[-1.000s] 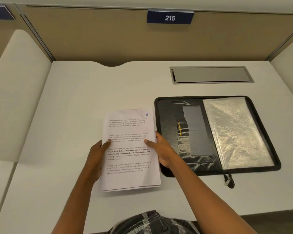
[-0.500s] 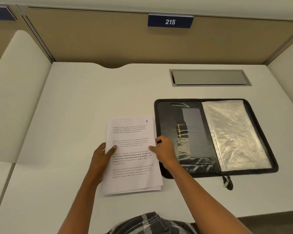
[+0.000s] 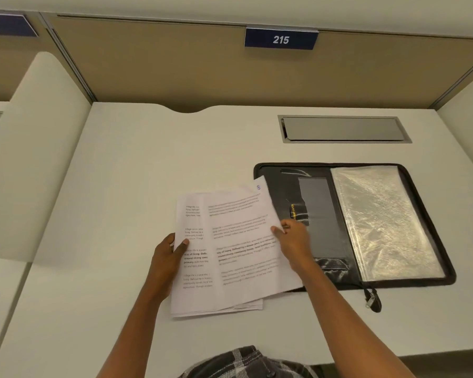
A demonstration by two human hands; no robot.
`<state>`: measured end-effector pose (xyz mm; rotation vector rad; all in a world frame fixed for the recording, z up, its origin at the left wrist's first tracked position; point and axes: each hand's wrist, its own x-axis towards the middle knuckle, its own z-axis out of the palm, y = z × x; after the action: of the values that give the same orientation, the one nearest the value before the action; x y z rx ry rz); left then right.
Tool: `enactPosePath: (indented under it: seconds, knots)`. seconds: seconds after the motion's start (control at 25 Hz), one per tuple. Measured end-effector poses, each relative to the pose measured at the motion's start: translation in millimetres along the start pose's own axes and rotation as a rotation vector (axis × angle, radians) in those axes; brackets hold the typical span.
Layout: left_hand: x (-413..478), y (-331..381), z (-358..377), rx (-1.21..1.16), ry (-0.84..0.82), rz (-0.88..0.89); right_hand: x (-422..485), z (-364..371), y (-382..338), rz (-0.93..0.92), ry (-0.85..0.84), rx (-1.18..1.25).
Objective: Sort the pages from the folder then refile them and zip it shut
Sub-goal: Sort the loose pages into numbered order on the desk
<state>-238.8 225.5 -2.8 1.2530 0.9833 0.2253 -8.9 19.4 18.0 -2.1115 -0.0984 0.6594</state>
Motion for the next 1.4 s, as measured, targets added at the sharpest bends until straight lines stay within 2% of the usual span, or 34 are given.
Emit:
enactPosePath:
  seconds: [0.12,0.32,0.44,0.6,0.8,1.12,1.28,1.4]
  knots:
    - [2,-1,0,-0.004,0.010,-0.003,26,-25,-5,0.123,0.035,0.196]
    - [3,0,1,-0.001,0.018,-0.012,57,-51,-7,0.144,-0.104,0.120]
    - [1,2,2,0.006,0.021,-0.013,76,-71,-10,0.135,-0.015,0.158]
    - [1,3,0,0.017,0.008,-0.026,105,-97,-28,0.239,-0.007,0.344]
    - [2,5,1,0.084,0.031,-0.032,141,-76,-69,0.247,-0.036,0.509]
    - [1,7,2,0.128,0.042,-0.016,170,24,-123,0.249,-0.153,0.412]
    - [6,-4,-5,0.130,0.043,-0.043,180,57,-136,0.197,-0.108,0.259]
    - [3,-8,-6,0.090,-0.008,-0.054,183,68,-144,0.091,-0.029,0.109]
